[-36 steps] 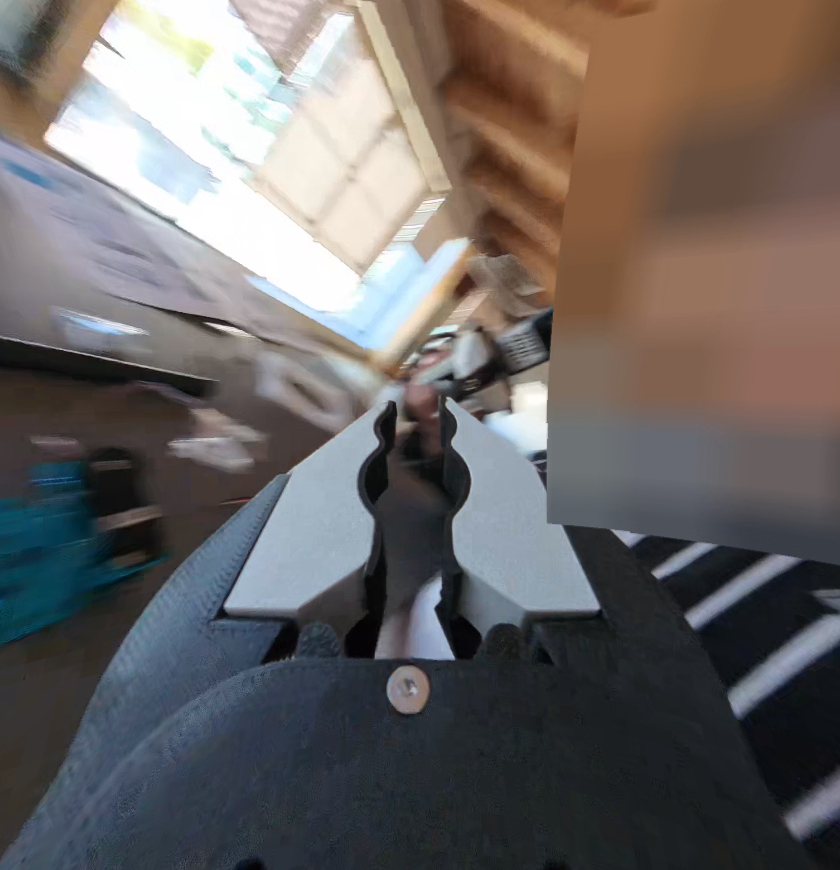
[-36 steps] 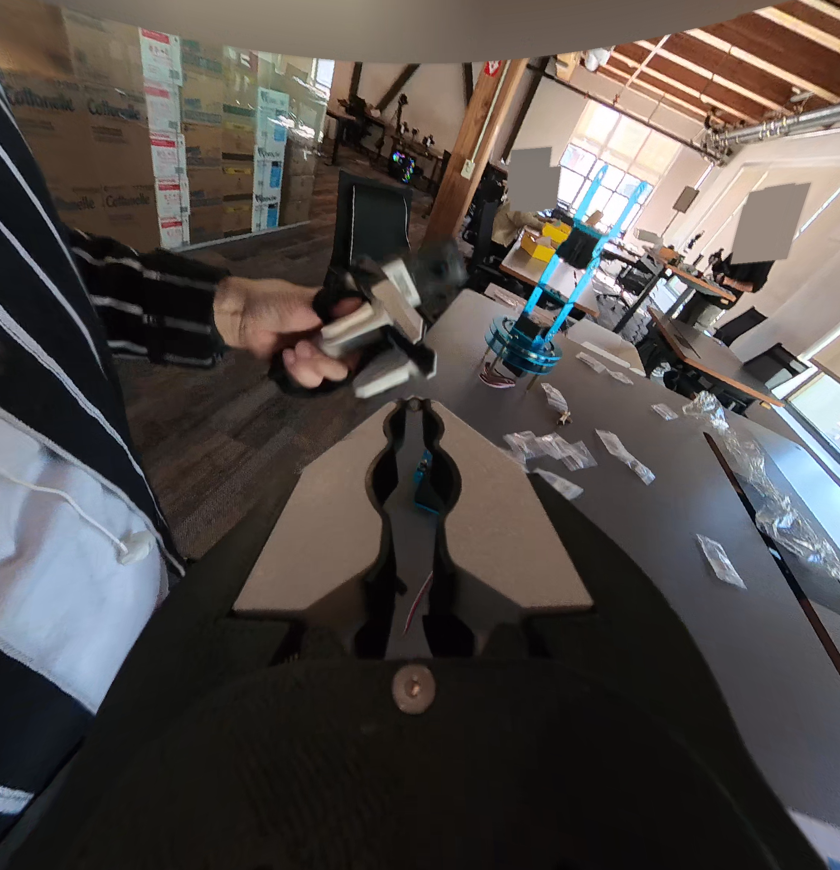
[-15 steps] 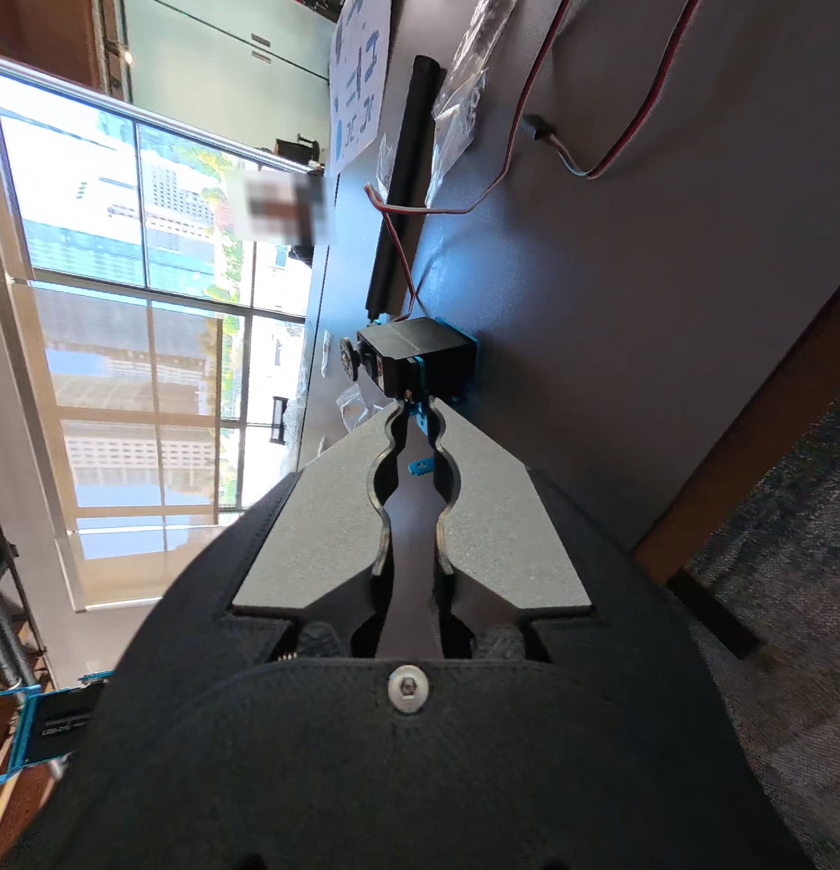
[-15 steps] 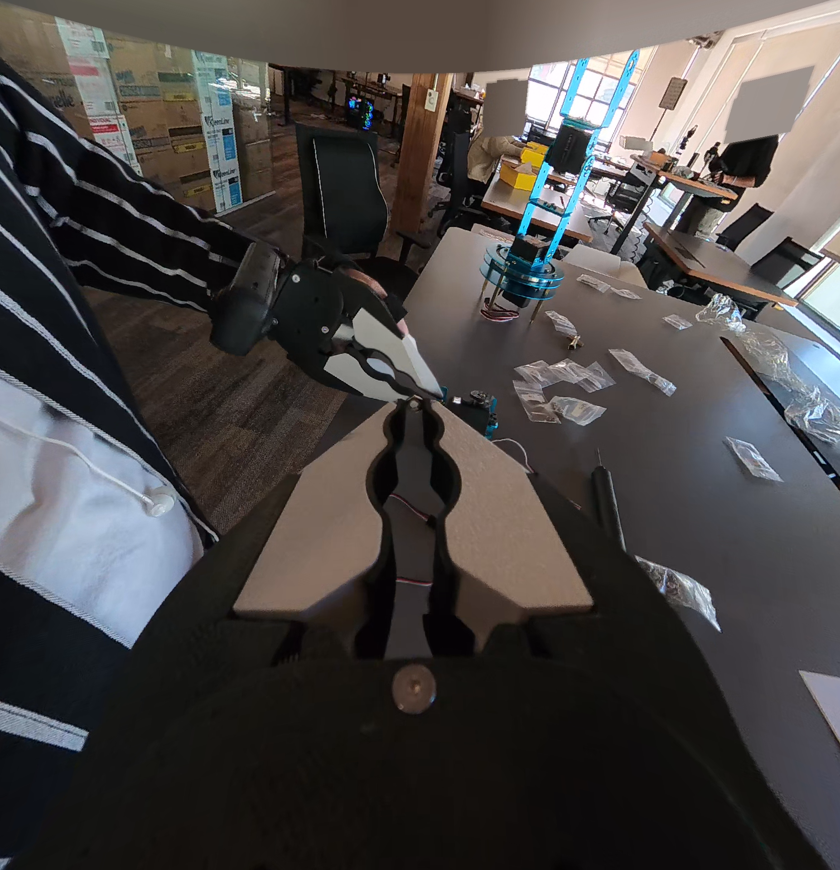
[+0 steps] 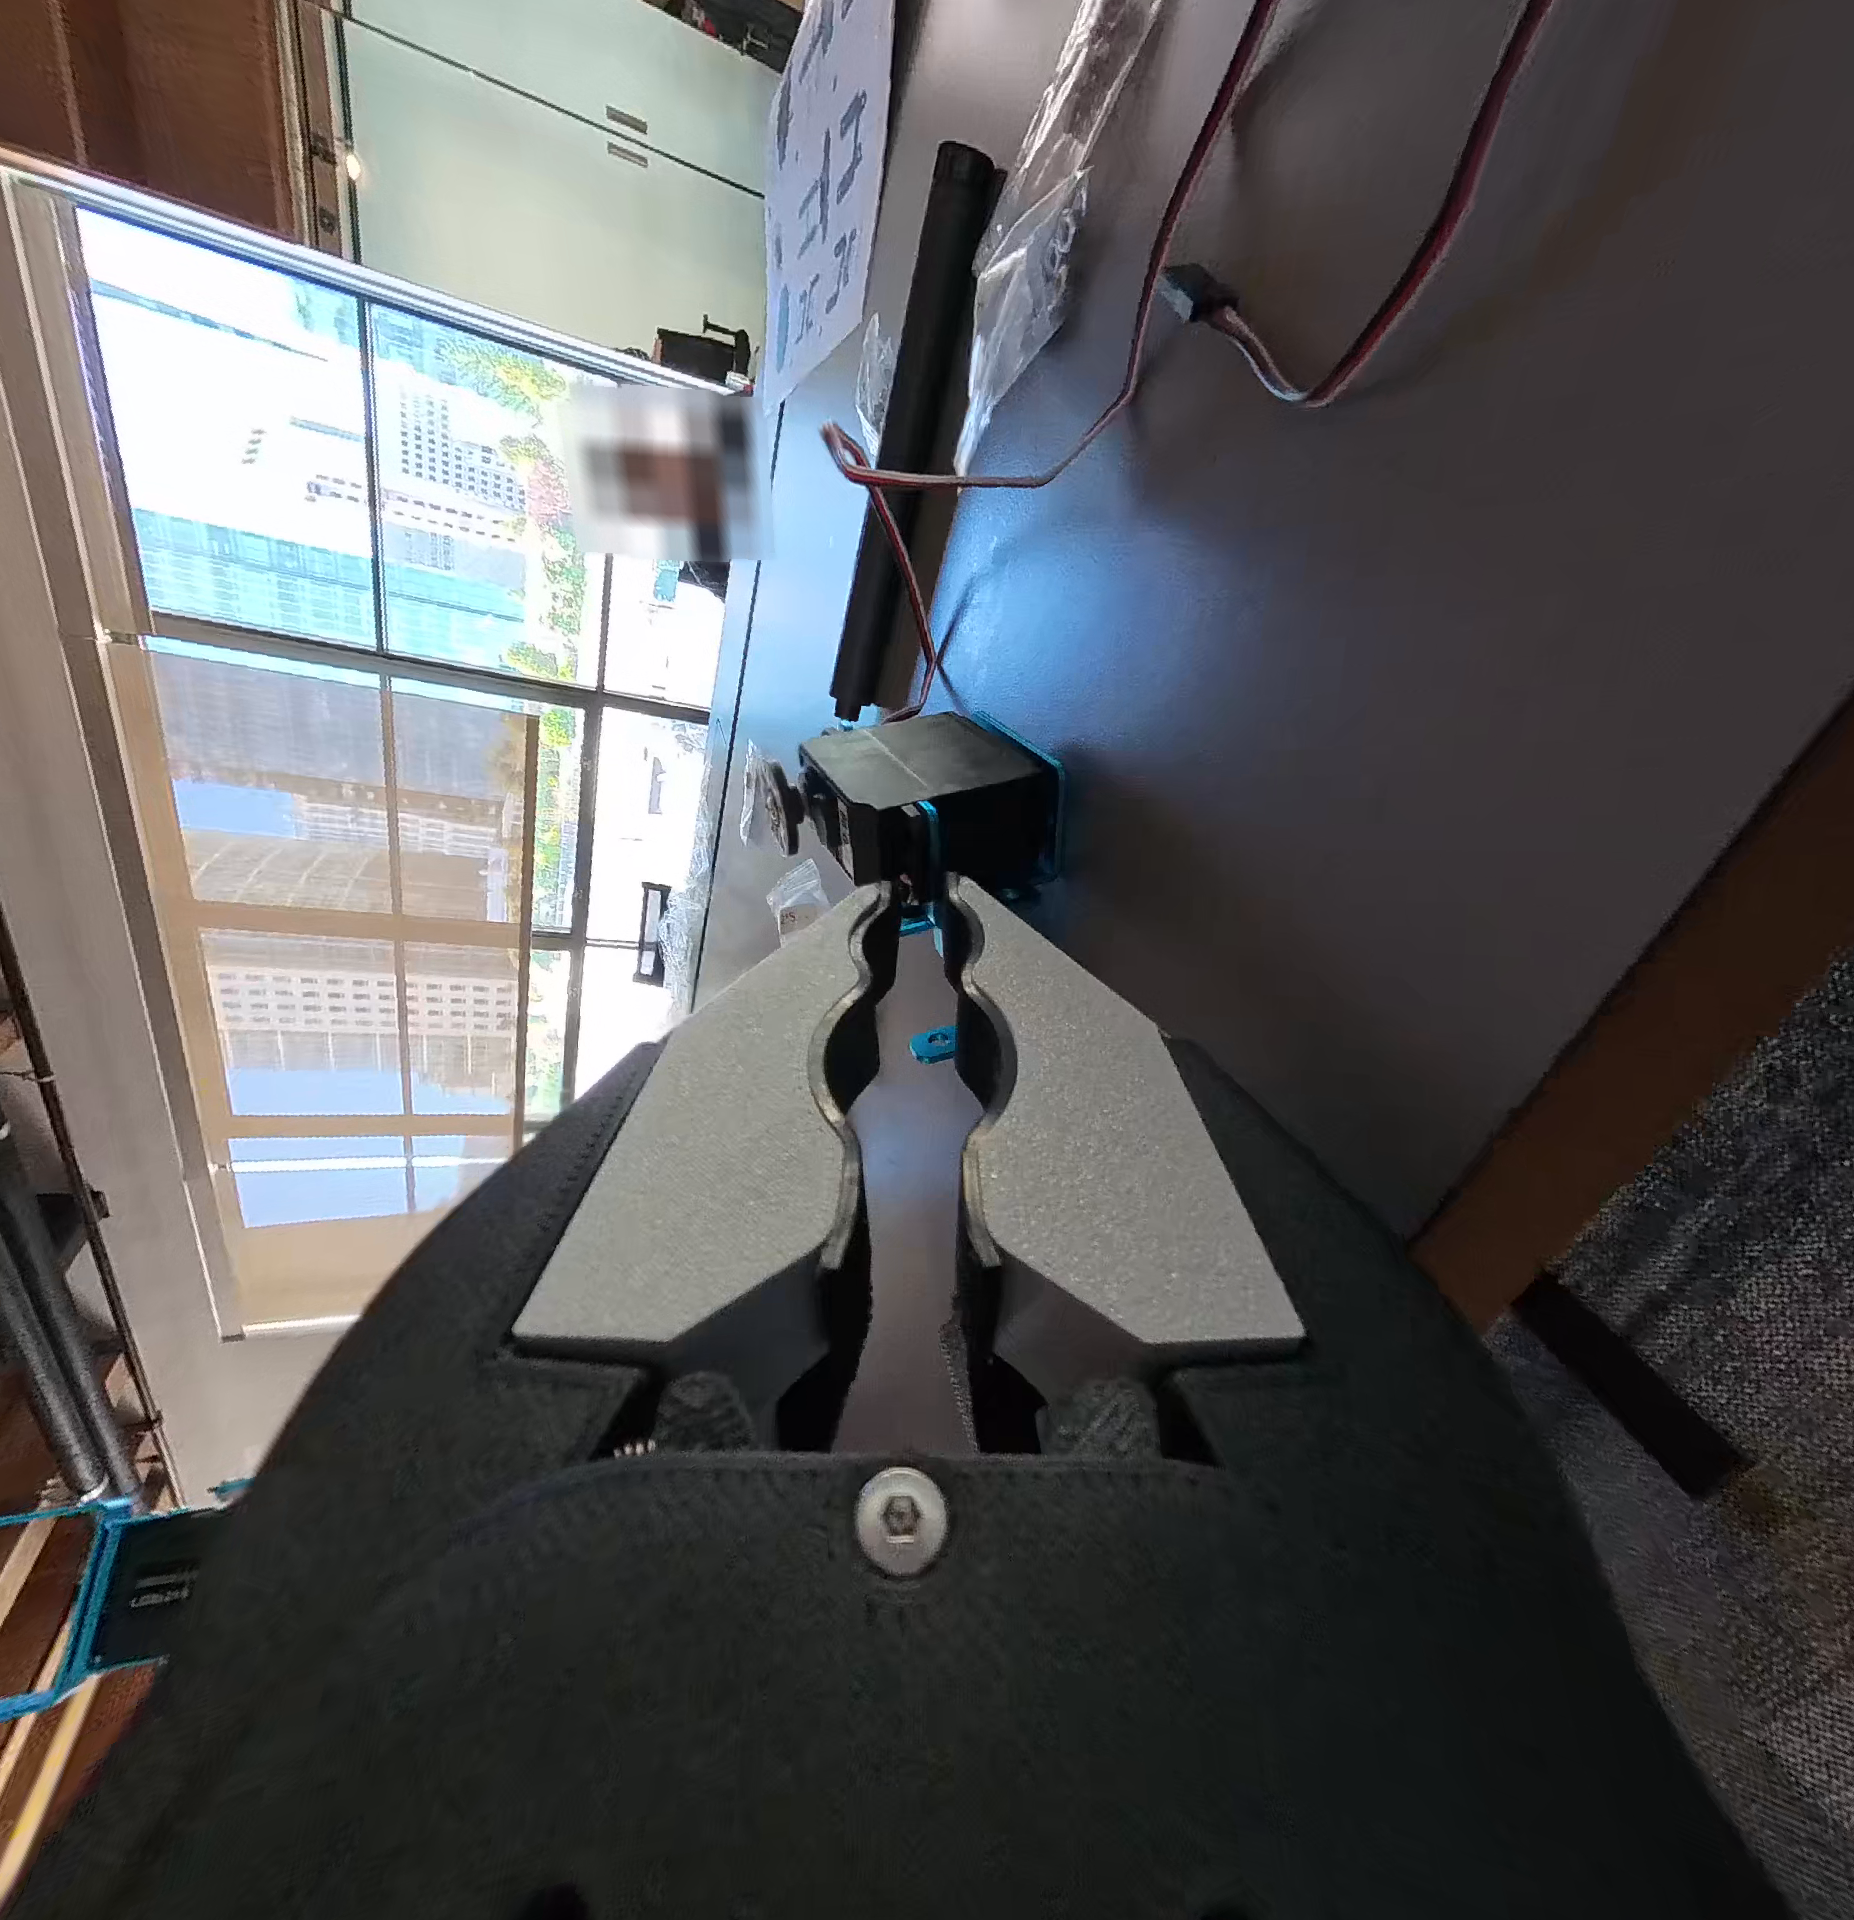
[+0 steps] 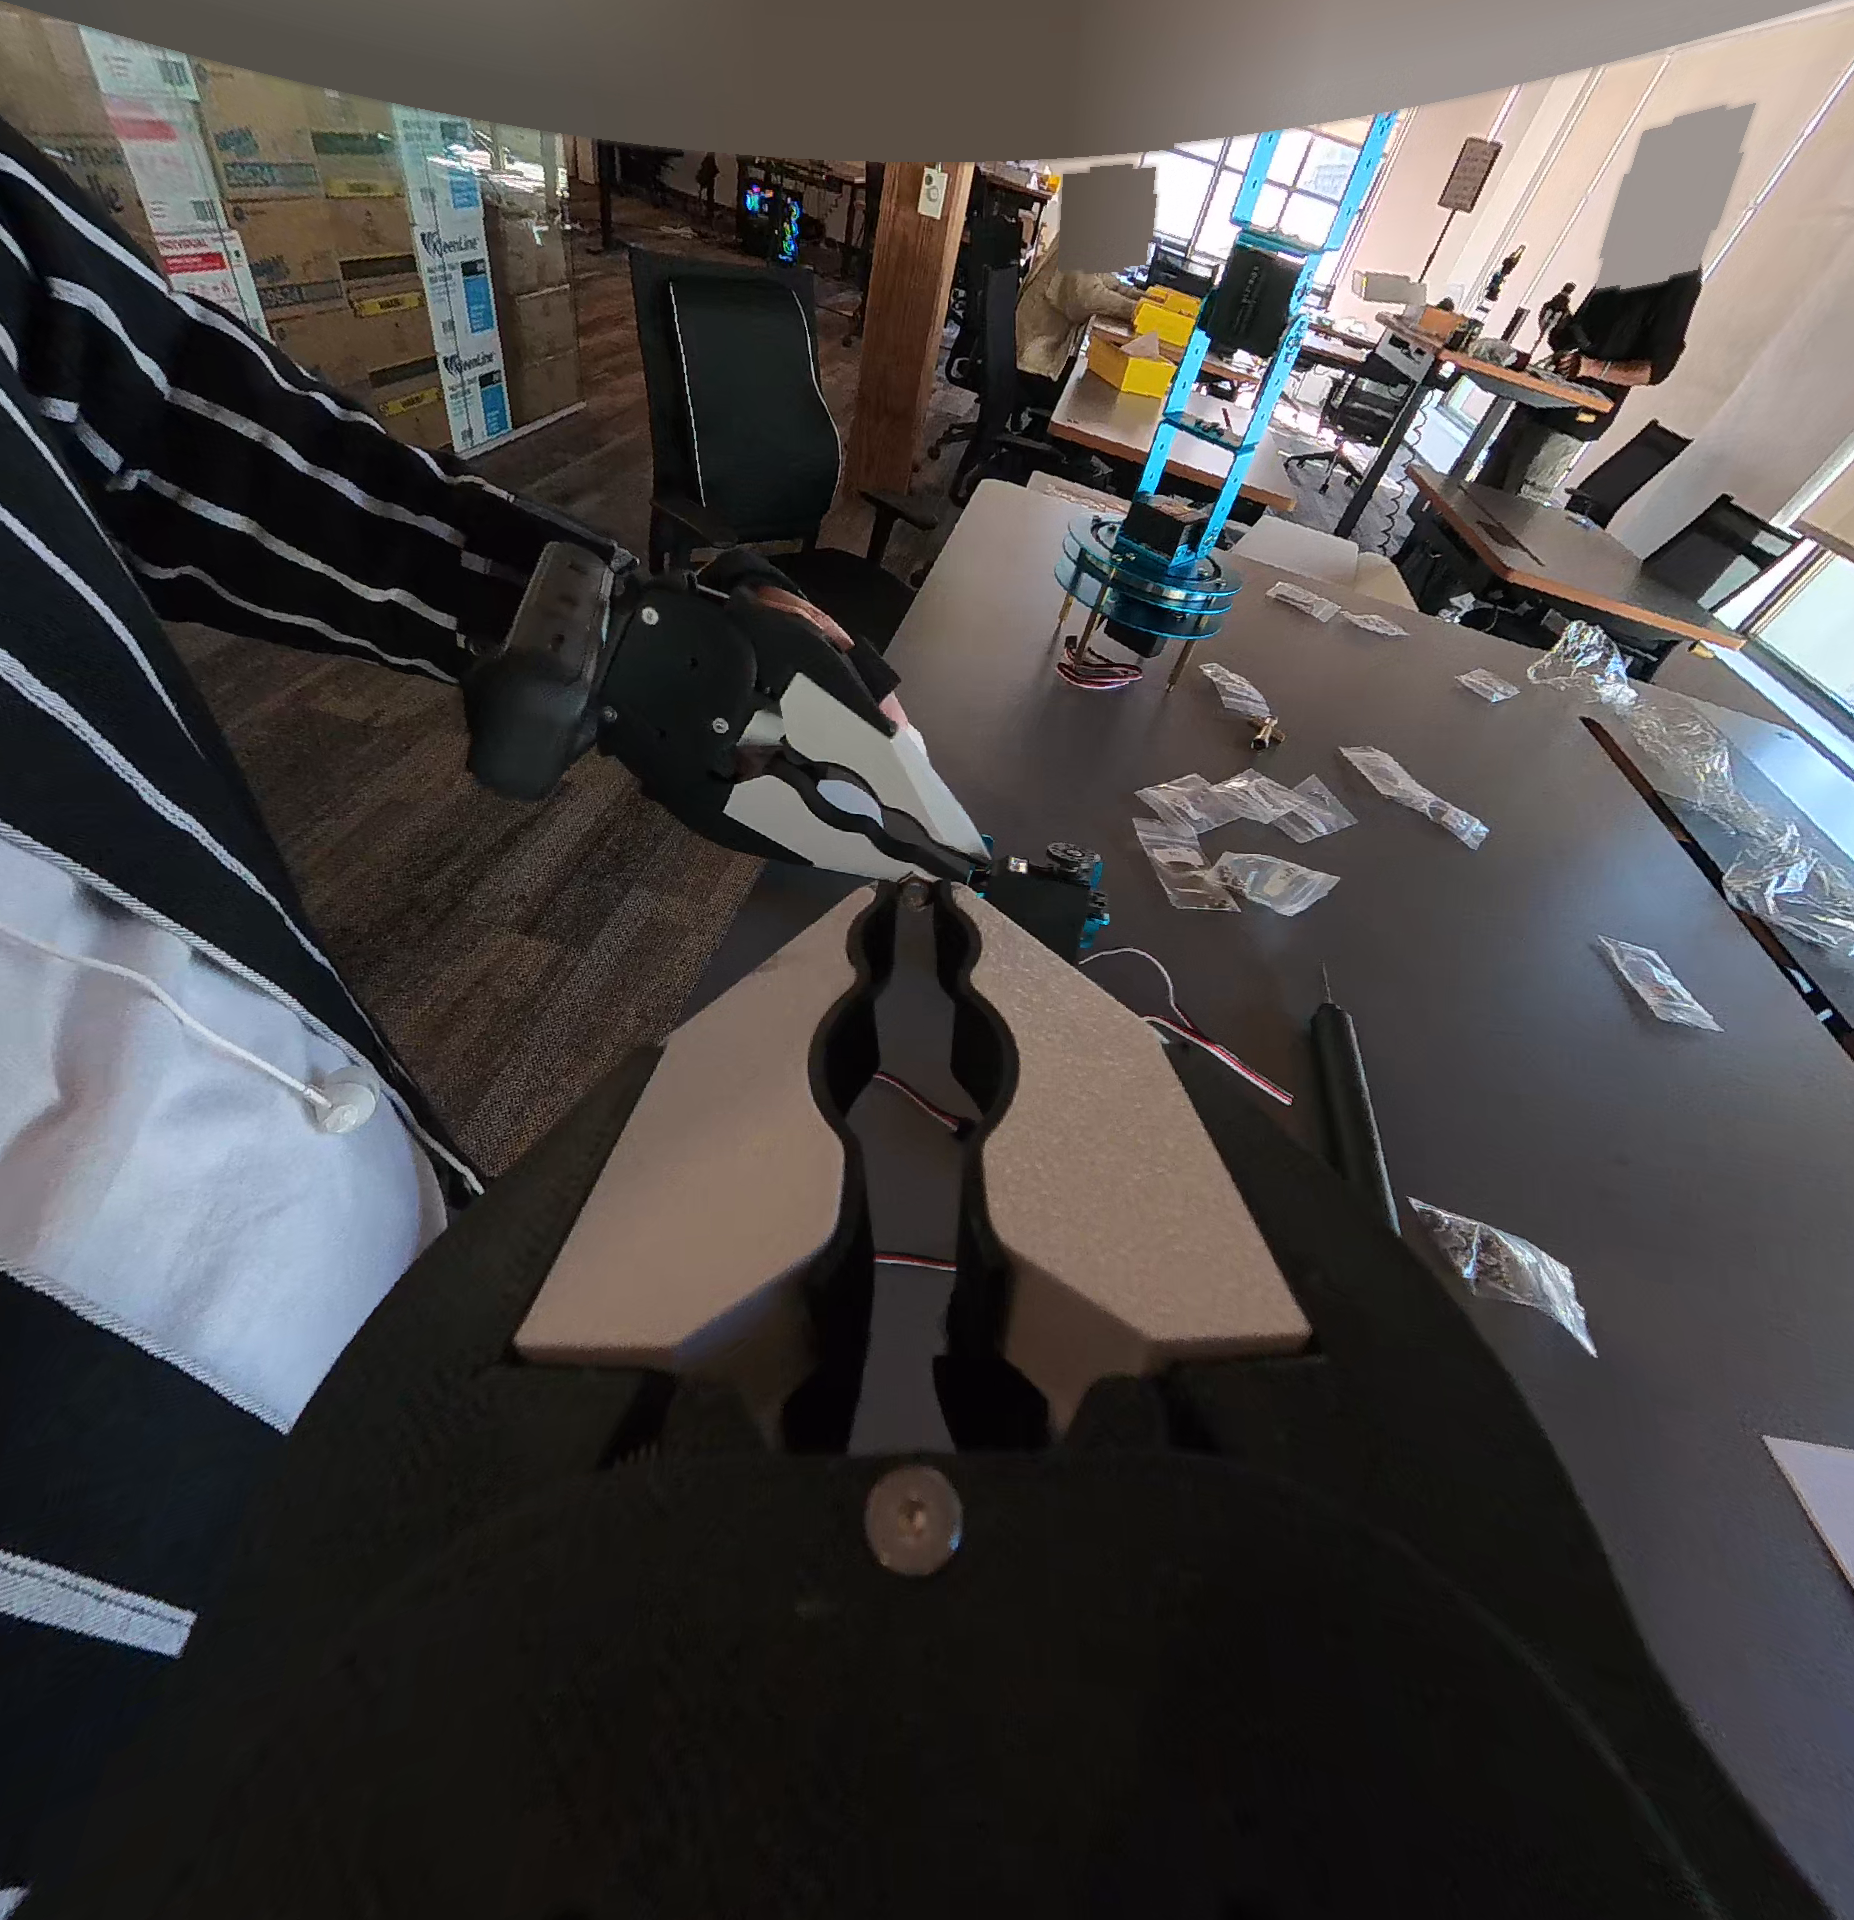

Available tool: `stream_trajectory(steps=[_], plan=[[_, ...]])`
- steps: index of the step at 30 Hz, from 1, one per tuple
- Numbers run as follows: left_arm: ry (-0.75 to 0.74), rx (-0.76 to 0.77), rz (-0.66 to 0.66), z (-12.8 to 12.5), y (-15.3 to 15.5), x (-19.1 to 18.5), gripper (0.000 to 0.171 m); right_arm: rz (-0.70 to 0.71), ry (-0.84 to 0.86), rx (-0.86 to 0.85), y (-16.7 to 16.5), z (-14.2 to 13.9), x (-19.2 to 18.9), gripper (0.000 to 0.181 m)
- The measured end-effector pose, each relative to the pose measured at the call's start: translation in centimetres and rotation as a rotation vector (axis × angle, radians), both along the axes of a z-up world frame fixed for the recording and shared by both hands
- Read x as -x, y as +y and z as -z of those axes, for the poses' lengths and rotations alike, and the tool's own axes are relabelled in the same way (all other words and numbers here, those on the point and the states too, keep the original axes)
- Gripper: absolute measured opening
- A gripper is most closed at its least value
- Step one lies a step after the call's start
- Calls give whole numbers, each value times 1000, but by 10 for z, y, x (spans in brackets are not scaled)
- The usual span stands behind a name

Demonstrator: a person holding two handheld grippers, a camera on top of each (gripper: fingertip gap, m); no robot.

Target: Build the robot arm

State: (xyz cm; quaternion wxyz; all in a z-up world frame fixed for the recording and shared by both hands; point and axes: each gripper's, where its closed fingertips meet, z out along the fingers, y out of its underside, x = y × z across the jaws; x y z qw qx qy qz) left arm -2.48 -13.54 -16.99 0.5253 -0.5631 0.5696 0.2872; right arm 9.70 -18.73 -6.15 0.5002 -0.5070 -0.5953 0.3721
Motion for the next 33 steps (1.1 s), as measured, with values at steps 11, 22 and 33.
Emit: stream_trajectory(steps=[11, 22, 33], plan=[[-244, 75, -94, -4, 10, 8, 4, 11, -16, 26, -3, 6, 3, 5], [-295, 280, -95, -11, 13, 1, 4, 52, -69, 159, 2, 31, 27, 5], [-152, 526, -147, -12, 9, -17, 5, 78, -95, 252, 13, 49, 38, 5]])
